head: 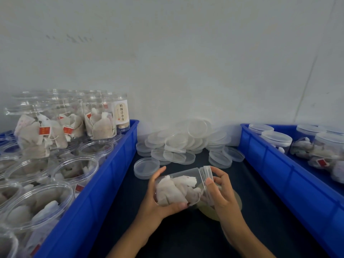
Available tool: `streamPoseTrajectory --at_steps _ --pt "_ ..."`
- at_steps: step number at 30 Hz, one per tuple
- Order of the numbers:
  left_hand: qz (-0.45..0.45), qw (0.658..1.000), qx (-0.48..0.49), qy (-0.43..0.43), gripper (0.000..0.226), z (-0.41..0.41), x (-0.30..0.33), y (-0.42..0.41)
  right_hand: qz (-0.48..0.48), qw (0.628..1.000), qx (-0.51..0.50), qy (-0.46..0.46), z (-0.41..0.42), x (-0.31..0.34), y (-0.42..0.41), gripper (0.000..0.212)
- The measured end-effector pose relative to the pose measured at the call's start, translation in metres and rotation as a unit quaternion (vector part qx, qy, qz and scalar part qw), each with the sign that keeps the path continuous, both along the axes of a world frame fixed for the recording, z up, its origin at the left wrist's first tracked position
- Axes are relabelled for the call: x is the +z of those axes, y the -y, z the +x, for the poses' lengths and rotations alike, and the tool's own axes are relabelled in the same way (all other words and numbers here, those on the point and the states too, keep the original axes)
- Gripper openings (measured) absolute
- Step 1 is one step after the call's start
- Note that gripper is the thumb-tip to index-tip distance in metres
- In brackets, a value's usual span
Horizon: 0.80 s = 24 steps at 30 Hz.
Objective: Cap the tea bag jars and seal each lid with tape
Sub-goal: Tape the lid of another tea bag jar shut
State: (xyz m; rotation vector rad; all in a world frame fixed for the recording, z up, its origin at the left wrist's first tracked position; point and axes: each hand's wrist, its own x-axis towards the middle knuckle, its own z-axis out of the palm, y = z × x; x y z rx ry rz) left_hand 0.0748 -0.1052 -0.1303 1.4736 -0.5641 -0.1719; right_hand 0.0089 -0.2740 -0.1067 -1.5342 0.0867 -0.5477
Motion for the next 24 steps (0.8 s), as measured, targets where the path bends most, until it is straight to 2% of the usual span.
streamPoseTrajectory --at_steps 3,12,15,17,20,24 --pt "-0.002 1.000 0.003 -0.015 0.118 0.000 0.001 -0.002 -0.004 1.000 0.005 0.007 -0.002 -0.001 -0.001 0.050" --pt "0.008 0.997 0.020 -0.074 0.114 0.003 0.012 -0.002 -0.024 0.999 0.024 0.039 -0.009 0.005 -0.003 0.039" --pt "-0.006 0.995 0.029 -0.097 0.101 0.003 0.014 -0.001 -0.066 0.996 0.030 0.057 -0.011 0.006 -0.005 0.052" --pt "0.001 0.994 0.030 -0.109 0.081 0.002 0.015 -0.001 -0.107 0.991 0.027 0.075 -0.011 0.005 -0.006 0.061" --pt "0.029 0.992 0.025 -0.119 0.060 0.001 0.019 -0.002 -0.141 0.982 0.027 0.122 -0.011 0.004 -0.007 0.057" --pt "0.040 0.989 0.002 -0.140 0.064 0.005 0.021 -0.003 -0.197 0.967 0.008 0.161 -0.012 0.007 -0.008 0.056"
